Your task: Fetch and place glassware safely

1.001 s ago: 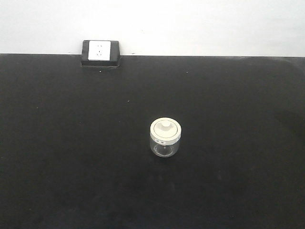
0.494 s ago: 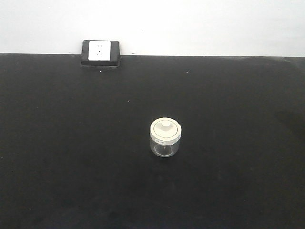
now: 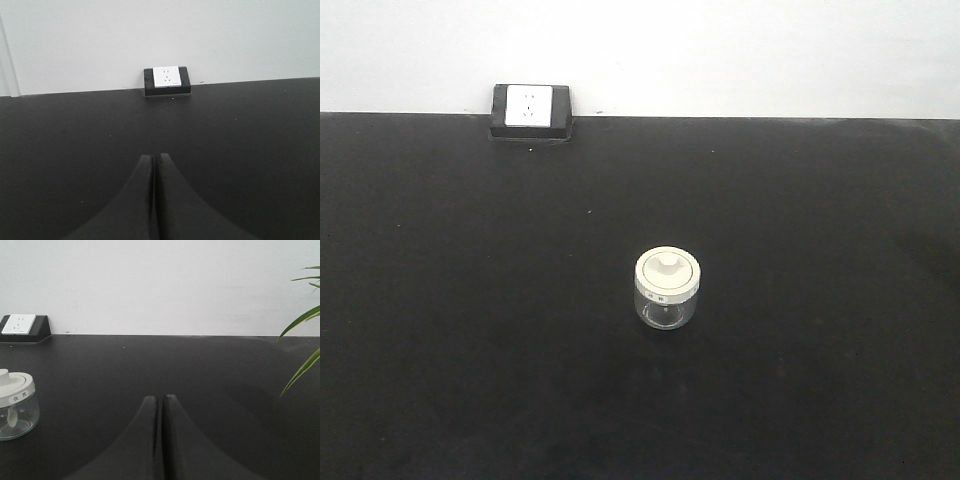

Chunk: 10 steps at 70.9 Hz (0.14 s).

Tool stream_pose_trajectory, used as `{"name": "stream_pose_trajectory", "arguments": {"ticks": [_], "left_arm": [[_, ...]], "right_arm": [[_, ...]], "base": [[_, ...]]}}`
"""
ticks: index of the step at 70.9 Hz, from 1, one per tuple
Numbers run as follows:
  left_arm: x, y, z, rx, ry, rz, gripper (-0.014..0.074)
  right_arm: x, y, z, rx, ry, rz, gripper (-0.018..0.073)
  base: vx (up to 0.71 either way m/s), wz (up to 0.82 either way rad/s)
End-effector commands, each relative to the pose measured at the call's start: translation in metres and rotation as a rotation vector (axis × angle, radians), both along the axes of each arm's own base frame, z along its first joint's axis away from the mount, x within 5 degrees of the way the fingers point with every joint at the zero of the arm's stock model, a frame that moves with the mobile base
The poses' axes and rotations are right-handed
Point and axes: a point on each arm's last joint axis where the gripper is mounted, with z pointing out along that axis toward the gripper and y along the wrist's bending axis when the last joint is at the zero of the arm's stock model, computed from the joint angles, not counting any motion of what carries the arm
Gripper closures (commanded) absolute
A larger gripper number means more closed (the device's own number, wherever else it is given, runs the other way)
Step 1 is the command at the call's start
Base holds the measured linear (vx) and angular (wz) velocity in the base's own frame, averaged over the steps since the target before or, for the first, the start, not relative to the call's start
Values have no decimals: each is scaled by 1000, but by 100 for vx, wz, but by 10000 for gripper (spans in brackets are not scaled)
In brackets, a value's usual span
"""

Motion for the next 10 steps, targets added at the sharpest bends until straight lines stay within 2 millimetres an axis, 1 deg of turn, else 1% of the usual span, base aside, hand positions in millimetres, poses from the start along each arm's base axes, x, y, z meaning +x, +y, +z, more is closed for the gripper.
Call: {"name": "stream_pose_trajectory", "arguments": {"ticks": [1, 10], "left_arm": [[0, 0, -2, -9, -54, -6, 603], [0, 0, -2, -9, -54, -6, 603]], "right_arm": [[0, 0, 1, -4, -66, 1, 560], [0, 0, 1, -4, -66, 1, 560]], "base": [[0, 0], [0, 0]]}}
